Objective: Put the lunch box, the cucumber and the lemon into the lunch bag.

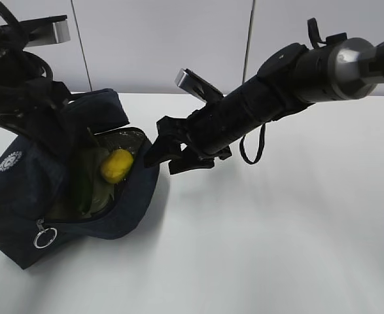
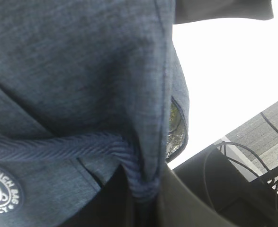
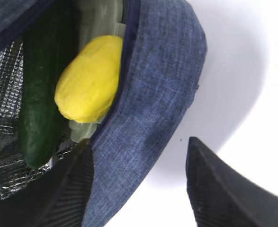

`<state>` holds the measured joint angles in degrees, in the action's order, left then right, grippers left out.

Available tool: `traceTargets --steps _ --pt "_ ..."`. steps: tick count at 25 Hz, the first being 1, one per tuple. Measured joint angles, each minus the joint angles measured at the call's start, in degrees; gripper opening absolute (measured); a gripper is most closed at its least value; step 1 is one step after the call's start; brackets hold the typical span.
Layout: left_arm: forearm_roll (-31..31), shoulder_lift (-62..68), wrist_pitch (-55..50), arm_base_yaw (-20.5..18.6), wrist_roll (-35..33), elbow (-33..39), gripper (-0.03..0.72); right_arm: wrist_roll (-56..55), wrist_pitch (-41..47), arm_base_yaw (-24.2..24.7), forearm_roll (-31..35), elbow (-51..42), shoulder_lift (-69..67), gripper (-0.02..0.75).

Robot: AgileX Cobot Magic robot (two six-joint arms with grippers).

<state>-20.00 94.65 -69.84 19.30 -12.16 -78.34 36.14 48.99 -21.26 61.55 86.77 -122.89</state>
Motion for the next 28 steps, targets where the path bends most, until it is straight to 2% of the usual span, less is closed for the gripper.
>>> traceTargets --steps 3,8,13,15,21,24,28 --pt "0.0 0.0 0.0 0.0 0.0 0.0 0.000 0.5 -0.1 0.0 1.5 0.0 -1.4 0.462" --pt "0.0 0.0 0.0 0.0 0.0 0.0 0.000 4.9 0.3 0.0 8.8 0.0 -4.6 0.462" --pt "0.0 0.0 0.0 0.0 0.0 0.0 0.000 5.9 0.3 0.0 11.1 0.0 -6.1 0.440" --pt "0.0 0.0 0.0 0.0 0.0 0.0 0.000 7.2 0.4 0.0 12.5 0.0 -6.6 0.383" --pt "0.2 0.0 0.0 0.0 0.0 0.0 0.000 13.2 3.3 0.0 19.5 0.0 -6.9 0.046" --pt "0.4 0.0 -0.1 0.0 0.0 0.0 0.000 15.5 5.0 0.0 22.1 0.5 -6.9 0.012" --pt "0.4 0.0 -0.1 0.0 0.0 0.0 0.000 14.9 7.5 0.0 21.1 3.2 -6.9 0.010"
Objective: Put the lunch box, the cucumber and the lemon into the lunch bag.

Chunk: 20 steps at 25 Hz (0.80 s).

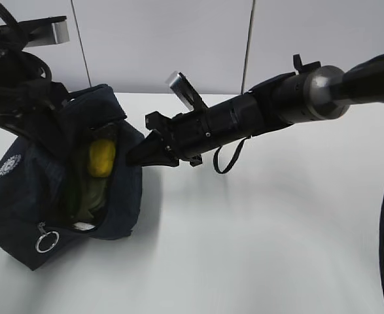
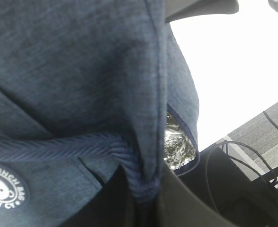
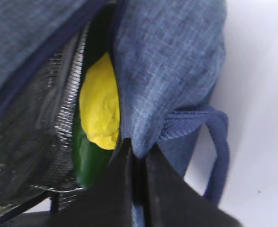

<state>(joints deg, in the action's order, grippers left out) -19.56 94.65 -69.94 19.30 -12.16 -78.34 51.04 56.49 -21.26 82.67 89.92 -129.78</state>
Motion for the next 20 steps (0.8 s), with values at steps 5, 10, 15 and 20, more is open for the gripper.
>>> traceTargets --steps 5,10,15,20 --pt "-0.4 0.0 0.0 0.0 0.0 0.0 0.000 -4.7 1.6 0.9 -4.4 2.2 1.0 0.008" --pt "-3.8 0.0 0.9 0.0 0.0 0.0 0.000 -10.3 3.0 4.4 -12.2 2.4 5.9 0.008" --pt "-9.4 0.0 2.9 0.1 -0.7 0.0 0.000 -14.4 5.2 7.6 -18.1 2.5 10.4 0.007" --pt "-14.5 0.0 4.0 1.0 -1.6 0.0 0.000 -18.1 8.9 8.2 -21.6 5.2 12.3 0.006"
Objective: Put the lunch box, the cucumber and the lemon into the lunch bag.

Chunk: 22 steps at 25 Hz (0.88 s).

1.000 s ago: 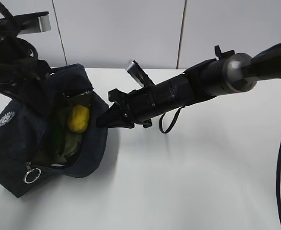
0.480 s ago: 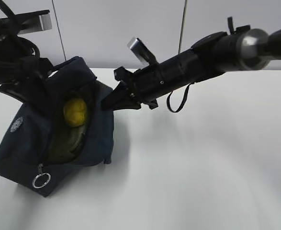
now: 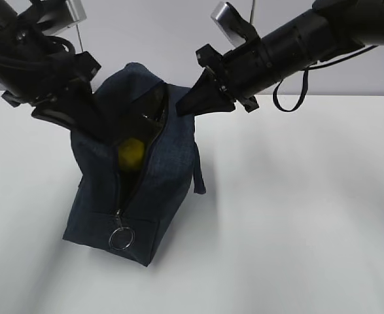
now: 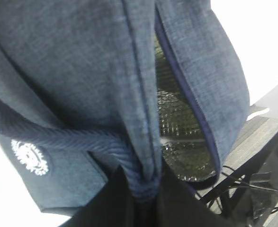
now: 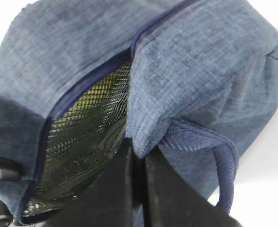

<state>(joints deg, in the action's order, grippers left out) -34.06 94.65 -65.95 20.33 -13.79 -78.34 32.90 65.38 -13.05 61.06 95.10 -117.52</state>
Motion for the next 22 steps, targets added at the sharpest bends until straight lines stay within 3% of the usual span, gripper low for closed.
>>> traceTargets --steps 10,22 --pt "-6.0 0.2 4.0 2.7 -0.2 0.0 0.000 -11.7 4.9 0.0 -14.0 11.4 0.3 0.006" --pt "-6.1 5.7 9.3 6.1 0.0 0.0 0.000 -16.3 5.5 0.0 -26.0 12.1 0.4 0.006"
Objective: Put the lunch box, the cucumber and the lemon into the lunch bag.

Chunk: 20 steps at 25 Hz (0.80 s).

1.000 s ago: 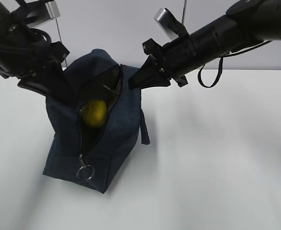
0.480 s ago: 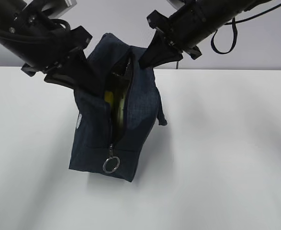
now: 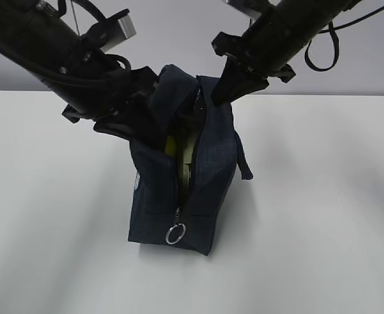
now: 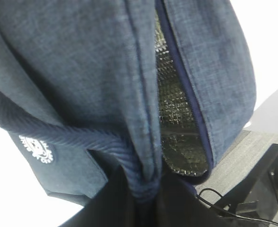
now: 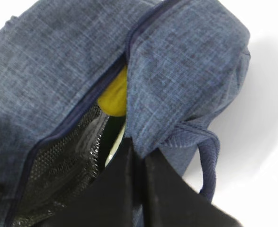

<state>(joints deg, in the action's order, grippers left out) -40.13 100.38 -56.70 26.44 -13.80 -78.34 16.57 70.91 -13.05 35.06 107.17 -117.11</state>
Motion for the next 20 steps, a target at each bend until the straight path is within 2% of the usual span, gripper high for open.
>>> traceTargets --steps 4,15,18,20 --pt "0.8 1.0 0.9 0.1 0.1 0.0 0.000 -0.9 0.1 0.0 -2.1 0.0 0.0 0.005" --pt "0.8 2.8 2.1 0.2 0.1 0.0 0.000 -0.6 0.1 -0.1 -1.9 0.0 0.0 0.007" --pt "1.0 2.8 2.1 0.2 0.1 0.0 0.005 -0.1 0.1 -0.1 -1.0 0.0 0.0 0.039" --pt "1.5 2.8 2.1 0.2 0.1 0.0 0.032 0.1 0.1 -0.1 0.1 0.0 0.0 0.098"
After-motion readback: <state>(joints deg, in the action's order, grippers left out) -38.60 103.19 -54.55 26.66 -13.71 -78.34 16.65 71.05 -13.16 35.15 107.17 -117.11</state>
